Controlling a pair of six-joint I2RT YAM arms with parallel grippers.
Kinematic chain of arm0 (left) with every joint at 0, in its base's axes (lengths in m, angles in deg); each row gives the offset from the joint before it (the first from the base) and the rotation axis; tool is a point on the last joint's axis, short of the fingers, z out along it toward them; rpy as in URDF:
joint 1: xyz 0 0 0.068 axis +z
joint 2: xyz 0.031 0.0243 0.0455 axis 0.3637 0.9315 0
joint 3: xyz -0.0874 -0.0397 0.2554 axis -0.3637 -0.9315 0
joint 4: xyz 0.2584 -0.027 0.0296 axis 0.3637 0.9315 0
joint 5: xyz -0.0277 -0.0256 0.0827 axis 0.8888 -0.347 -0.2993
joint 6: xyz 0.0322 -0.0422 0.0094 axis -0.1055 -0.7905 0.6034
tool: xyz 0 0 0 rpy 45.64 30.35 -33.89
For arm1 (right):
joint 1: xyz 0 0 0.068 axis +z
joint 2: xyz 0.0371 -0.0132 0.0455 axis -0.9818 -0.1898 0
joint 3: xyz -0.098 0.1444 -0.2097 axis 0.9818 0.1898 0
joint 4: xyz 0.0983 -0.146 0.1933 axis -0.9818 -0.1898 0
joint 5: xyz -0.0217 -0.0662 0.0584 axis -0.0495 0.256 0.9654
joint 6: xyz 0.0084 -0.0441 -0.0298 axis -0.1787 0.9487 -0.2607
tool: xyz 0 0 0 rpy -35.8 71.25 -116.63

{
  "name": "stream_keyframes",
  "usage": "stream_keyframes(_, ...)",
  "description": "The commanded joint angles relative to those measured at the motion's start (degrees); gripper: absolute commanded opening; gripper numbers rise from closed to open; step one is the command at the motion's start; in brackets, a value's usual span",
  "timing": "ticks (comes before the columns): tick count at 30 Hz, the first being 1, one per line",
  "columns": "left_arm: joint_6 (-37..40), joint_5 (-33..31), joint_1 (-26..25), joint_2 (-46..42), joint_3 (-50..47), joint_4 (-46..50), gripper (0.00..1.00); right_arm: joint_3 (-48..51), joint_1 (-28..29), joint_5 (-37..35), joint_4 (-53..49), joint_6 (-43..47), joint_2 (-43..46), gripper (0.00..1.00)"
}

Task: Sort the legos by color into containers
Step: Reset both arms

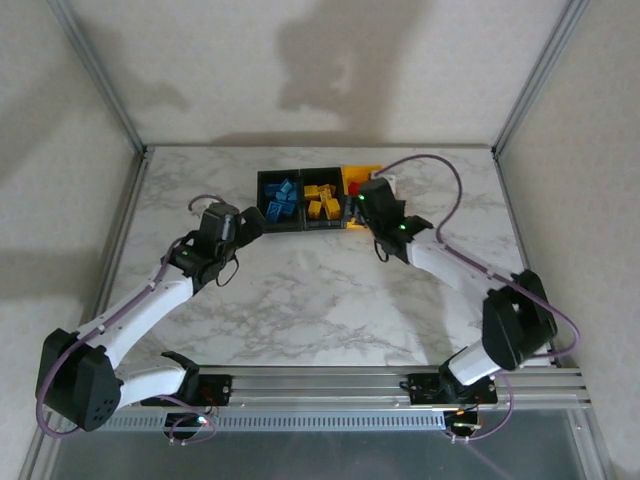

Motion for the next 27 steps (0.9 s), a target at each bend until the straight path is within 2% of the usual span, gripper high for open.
stream_keyframes(1,8.3,-12.5,0.8,-1.0,-1.2,-6.8,1.00,6.2,-2.8,-8.7,3.8,2.0,7.2,0.99)
stream_keyframes(3,12.4,-18.8,0.9,-3.1,-4.9,-12.4,1.00,10.9,-5.6,-12.4,6.8,3.4,11.8,0.99)
stream_keyframes(5,17.8,-26.3,1.2,-6.3,-11.0,-20.7,1.00,19.3,-7.2,-17.7,17.2,9.3,17.3,0.99)
stream_keyframes(7,22.9,-29.4,2.7,-8.4,-17.4,-28.7,1.00,27.3,-9.0,-21.9,28.3,13.8,21.6,0.99)
stream_keyframes(9,25.8,-31.1,4.9,-9.1,-22.2,-35.7,1.00,33.0,-11.9,-23.0,35.6,16.3,23.3,0.99)
stream_keyframes(12,25.4,-29.8,9.9,-6.5,-25.7,-42.3,1.00,36.0,-17.0,-24.3,38.1,13.4,21.0,0.99)
stream_keyframes(14,25.6,-28.4,12.0,-2.9,-28.9,-51.8,1.00,39.2,-19.2,-24.5,45.4,15.0,17.7,0.99)
stream_keyframes(16,26.9,-26.9,12.7,1.3,-32.2,-62.8,1.00,42.8,-20.6,-24.2,54.5,17.6,14.6,0.99)
stream_keyframes(18,28.0,-27.0,12.7,6.2,-33.2,-69.9,1.00,45.5,-21.5,-20.6,61.4,21.2,11.8,0.99)
stream_keyframes(20,30.2,-26.1,12.7,10.6,-32.9,-73.9,1.00,49.2,-21.8,-19.6,70.0,23.2,8.0,0.99)
stream_keyframes(21,31.0,-25.2,12.5,11.0,-32.2,-72.7,1.00,50.0,-22.0,-19.7,74.0,24.7,6.7,0.99)
stream_keyframes(23,34.7,-22.3,12.0,11.4,-33.8,-77.4,1.00,50.6,-22.7,-19.1,77.2,24.0,5.8,0.99)
stream_keyframes(27,36.1,-19.4,13.1,14.8,-40.3,-94.6,1.00,53.9,-26.6,-9.6,89.2,21.9,1.1,0.99)
